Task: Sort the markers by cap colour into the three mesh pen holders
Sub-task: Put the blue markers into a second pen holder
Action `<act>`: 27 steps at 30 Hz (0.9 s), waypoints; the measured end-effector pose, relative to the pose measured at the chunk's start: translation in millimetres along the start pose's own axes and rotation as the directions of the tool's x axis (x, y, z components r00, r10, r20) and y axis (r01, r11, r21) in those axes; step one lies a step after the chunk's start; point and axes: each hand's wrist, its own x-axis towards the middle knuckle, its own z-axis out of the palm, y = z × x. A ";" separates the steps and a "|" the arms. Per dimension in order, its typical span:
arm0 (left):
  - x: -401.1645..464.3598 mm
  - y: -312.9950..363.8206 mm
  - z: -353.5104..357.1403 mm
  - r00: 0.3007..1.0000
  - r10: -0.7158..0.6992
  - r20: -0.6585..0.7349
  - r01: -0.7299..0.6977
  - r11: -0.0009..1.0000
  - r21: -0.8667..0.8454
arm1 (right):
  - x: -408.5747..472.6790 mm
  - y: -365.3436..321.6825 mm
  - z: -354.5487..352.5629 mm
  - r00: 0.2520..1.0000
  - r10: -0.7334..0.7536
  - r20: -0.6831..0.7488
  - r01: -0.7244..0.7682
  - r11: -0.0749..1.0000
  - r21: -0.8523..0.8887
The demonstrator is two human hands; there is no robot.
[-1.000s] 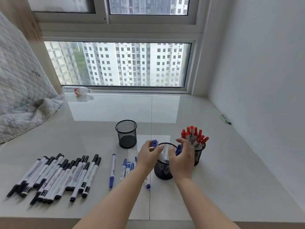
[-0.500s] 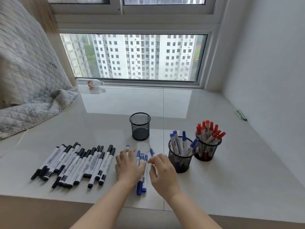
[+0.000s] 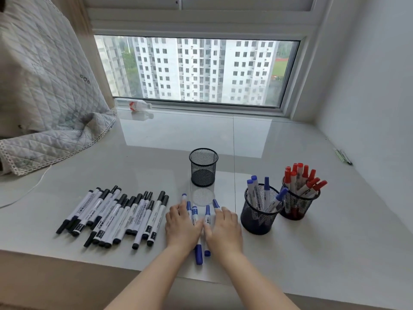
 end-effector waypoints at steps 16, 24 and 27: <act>6.5 8.3 -4.9 0.994 -0.052 0.100 0.031 0.978 0.206 | 3.8 -4.5 -3.9 0.988 0.094 0.120 -0.081 0.991 -0.104; 5.1 18.3 -10.5 0.975 -0.109 0.192 0.057 0.964 0.260 | -11.7 4.5 -6.9 0.993 0.053 0.108 -0.035 0.985 -0.169; 3.9 21.4 -14.2 0.972 -0.127 0.196 0.065 0.953 0.296 | -12.8 6.8 -16.8 0.983 0.110 0.144 -0.099 0.991 -0.086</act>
